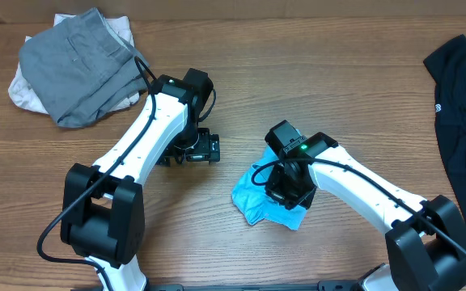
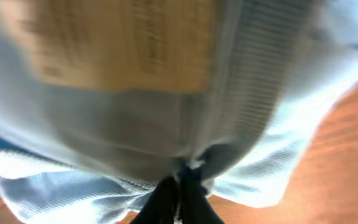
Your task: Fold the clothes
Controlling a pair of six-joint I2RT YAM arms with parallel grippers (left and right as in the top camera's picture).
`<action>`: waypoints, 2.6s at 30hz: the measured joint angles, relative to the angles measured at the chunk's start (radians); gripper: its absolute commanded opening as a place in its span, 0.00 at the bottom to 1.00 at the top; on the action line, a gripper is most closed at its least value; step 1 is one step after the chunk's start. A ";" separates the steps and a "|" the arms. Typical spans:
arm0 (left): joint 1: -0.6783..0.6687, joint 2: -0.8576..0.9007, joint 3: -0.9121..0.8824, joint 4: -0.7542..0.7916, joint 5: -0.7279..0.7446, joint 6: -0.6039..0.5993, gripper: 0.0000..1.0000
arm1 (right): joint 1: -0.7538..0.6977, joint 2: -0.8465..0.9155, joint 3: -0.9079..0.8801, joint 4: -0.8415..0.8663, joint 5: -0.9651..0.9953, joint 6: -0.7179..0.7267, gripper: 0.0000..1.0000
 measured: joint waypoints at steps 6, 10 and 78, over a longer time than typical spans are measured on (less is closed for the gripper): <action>0.000 0.000 0.000 0.000 0.000 0.012 1.00 | -0.003 0.000 0.000 -0.113 0.045 -0.002 0.04; 0.000 0.000 0.000 0.000 0.000 0.017 1.00 | -0.003 -0.010 0.005 -0.180 0.077 -0.002 0.04; 0.000 0.000 0.000 -0.007 0.000 0.023 1.00 | -0.221 -0.108 -0.072 0.131 0.116 -0.574 0.52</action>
